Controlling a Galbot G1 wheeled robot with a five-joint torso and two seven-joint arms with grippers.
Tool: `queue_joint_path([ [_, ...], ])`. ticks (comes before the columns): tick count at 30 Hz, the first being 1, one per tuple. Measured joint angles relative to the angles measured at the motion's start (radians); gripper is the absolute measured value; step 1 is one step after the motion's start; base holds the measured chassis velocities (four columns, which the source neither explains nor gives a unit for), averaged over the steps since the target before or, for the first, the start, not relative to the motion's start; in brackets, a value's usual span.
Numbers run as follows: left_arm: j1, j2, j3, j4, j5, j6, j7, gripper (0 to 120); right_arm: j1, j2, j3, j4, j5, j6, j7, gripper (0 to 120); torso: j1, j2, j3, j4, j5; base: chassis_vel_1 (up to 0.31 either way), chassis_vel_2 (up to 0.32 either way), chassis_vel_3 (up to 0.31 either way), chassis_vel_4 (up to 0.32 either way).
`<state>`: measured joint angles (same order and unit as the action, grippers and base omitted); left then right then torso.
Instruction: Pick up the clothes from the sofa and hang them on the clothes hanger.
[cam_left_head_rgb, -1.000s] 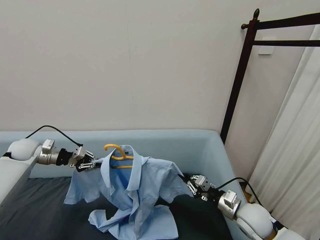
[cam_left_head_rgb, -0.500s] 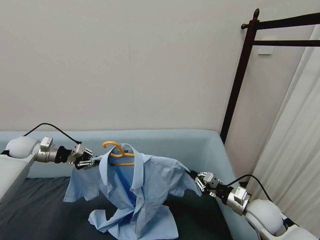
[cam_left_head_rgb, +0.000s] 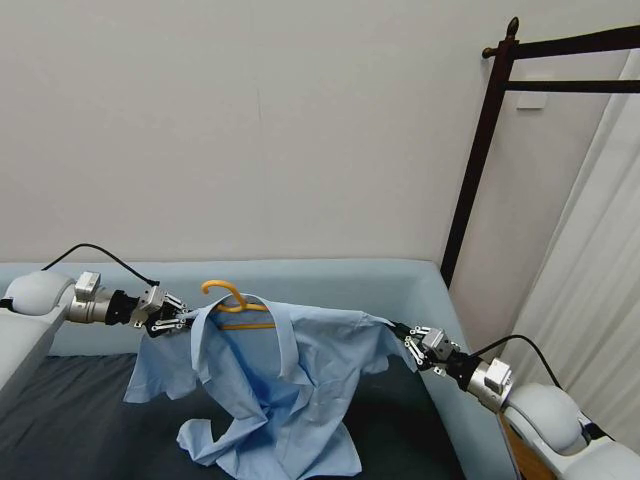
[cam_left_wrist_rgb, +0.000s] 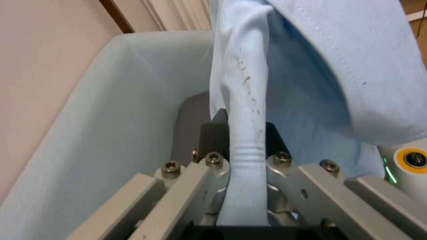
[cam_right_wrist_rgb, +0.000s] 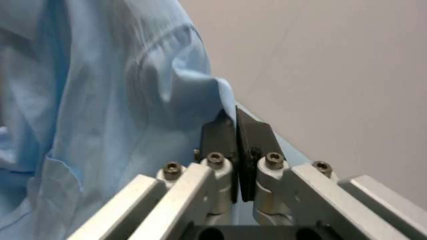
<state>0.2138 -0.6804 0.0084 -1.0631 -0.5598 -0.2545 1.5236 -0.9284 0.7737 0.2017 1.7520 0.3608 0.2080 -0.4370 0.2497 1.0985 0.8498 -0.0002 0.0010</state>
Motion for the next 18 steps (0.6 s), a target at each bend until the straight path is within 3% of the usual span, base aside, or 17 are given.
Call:
queue_joint_path([
  [2, -0.001, 0.002, 0.0, -0.005, -0.003, 0.002, -0.004, 2, -0.001, -0.001, 0.006, -0.005, 0.031, 0.032, -0.112, 15, 0.0, 0.0, 0.0, 0.0, 0.0, 0.0, 0.0, 0.0, 0.0],
  [4, -0.001, 0.002, 0.0, -0.005, -0.003, 0.002, -0.004, 2, -0.001, -0.001, 0.006, -0.005, 0.031, 0.032, -0.112, 15, 0.0, 0.0, 0.0, 0.0, 0.0, 0.0, 0.0, 0.0, 0.0],
  [5, -0.003, 0.004, 0.0, -0.008, -0.008, 0.003, -0.011, 2, 0.004, 0.002, 0.031, -0.02, 0.076, 0.049, -0.25, 22, 0.0, 0.0, 0.0, -0.0001, 0.0001, 0.0, 0.0, 0.0, 0.0],
  [6, -0.005, 0.008, 0.0, -0.011, -0.012, 0.004, -0.017, 2, 0.035, 0.009, 0.091, -0.046, 0.133, 0.041, -0.488, 32, 0.0, 0.0, 0.0, -0.0003, 0.0002, 0.0, 0.0, 0.0, 0.0],
  [7, -0.005, 0.01, 0.0, -0.011, -0.013, 0.005, -0.019, 2, 0.069, 0.015, 0.133, -0.066, 0.132, 0.025, -0.576, 39, 0.0, 0.0, 0.0, -0.0002, -0.0001, 0.0, 0.0, 0.0, 0.0],
  [11, -0.003, 0.012, 0.0, -0.014, -0.013, 0.005, -0.021, 2, 0.121, 0.009, 0.148, -0.078, 0.171, 0.004, -0.53, 52, 0.0, 0.0, 0.0, 0.0, 0.0002, 0.0, 0.0, 0.0, 0.0],
  [14, 0.0, 0.007, 0.005, -0.025, -0.011, 0.007, -0.025, 2, 0.153, -0.011, 0.077, -0.017, 0.291, -0.057, -0.393, 66, 0.0, 0.0, 0.0, 0.0, -0.0002, 0.0, 0.0, 0.0, 0.0],
  [18, -0.002, -0.007, 0.019, -0.034, 0.002, 0.009, -0.026, 2, 0.182, -0.016, -0.008, 0.031, 0.321, -0.133, -0.327, 79, 0.0, 0.0, 0.0, -0.0001, -0.0001, 0.0, 0.0, 0.0, 0.0],
])
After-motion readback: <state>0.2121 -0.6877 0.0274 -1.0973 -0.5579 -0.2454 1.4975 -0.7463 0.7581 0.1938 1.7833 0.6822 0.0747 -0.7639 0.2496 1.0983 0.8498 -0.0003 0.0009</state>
